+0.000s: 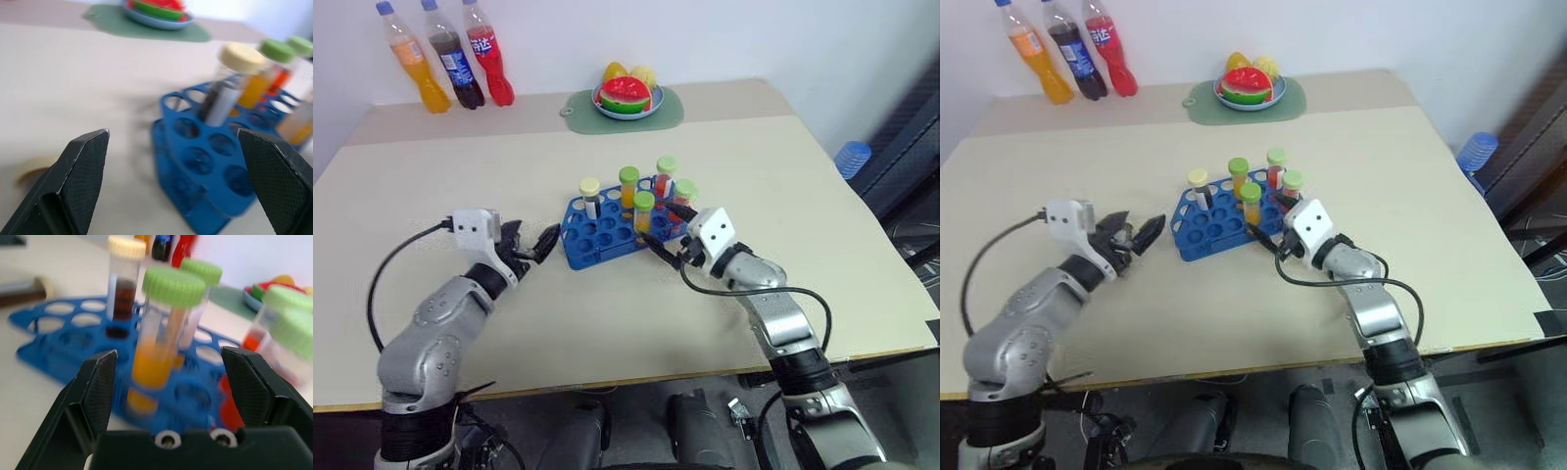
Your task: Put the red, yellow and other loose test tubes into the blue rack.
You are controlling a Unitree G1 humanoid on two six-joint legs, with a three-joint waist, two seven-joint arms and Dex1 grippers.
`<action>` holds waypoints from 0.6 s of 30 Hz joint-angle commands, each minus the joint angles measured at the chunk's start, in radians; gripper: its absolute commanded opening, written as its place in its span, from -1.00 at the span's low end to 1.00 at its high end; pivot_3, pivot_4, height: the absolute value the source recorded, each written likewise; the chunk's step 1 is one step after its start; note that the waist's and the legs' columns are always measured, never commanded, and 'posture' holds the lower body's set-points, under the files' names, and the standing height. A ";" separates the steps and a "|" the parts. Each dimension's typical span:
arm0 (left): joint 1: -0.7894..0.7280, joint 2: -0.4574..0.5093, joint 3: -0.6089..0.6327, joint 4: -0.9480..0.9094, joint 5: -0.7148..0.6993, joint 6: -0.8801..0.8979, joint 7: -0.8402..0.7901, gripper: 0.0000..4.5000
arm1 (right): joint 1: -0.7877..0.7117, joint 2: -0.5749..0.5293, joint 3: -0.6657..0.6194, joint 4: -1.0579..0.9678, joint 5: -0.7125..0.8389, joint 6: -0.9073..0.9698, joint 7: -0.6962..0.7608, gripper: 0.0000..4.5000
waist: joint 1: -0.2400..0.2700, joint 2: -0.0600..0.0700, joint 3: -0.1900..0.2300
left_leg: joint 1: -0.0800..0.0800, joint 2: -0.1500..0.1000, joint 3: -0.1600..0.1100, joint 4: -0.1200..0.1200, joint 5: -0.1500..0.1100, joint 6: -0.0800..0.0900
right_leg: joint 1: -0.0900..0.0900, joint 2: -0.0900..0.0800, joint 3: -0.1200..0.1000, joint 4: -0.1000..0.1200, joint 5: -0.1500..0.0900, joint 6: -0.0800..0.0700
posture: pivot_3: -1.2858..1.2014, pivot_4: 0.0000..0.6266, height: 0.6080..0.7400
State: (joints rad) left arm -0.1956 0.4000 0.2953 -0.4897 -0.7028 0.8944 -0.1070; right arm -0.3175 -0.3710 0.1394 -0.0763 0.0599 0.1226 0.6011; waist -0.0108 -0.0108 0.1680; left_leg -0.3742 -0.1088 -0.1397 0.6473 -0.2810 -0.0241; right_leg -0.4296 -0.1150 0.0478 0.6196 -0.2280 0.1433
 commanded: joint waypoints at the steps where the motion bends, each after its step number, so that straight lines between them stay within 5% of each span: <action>1: -0.076 0.023 0.102 -0.002 -0.114 0.227 0.105 0.94 | 0.066 -0.066 -0.045 -0.144 0.041 0.047 0.044 0.66 | 0.000 0.000 0.000 | 0.000 0.000 0.000 0.000 0.000 0.000 | 0.000 0.000 0.000 0.000 0.000 0.000 | 0.03 -0.52 1.00; 8: -0.344 -0.059 0.265 0.096 -0.133 0.694 0.349 0.94 | 0.157 -0.236 -0.165 -0.338 0.174 0.086 0.169 0.66 | 0.001 -0.004 0.002 | 0.000 0.000 0.000 0.001 0.000 0.000 | 0.001 0.000 -0.001 0.000 0.000 0.000 | 0.03 -0.52 1.00; 13: -0.432 -0.010 0.223 0.247 -0.206 0.720 0.497 0.94 | 0.156 -0.274 -0.195 -0.389 0.227 0.124 0.189 0.66 | -0.001 -0.004 0.002 | 0.001 0.000 0.000 0.000 0.000 -0.001 | 0.001 0.000 -0.001 0.000 0.000 0.000 | 0.03 -0.52 1.00; 18: -0.563 0.118 0.177 0.510 -0.426 0.720 0.727 0.94 | 0.169 -0.279 -0.206 -0.394 0.231 0.125 0.186 0.66 | 0.006 -0.006 0.003 | 0.000 0.000 -0.001 0.001 0.000 -0.002 | 0.001 0.000 -0.001 0.000 0.000 0.000 | 0.03 -0.52 1.00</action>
State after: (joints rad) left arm -0.7217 0.4816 0.4823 -0.0274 -1.0430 1.6060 0.5473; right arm -0.1517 -0.6404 -0.0420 -0.4301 0.2769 0.2554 0.7894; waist -0.0043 -0.0171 0.1706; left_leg -0.3740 -0.1091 -0.1403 0.6488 -0.2810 -0.0257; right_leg -0.4287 -0.1155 0.0472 0.6197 -0.2280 0.1437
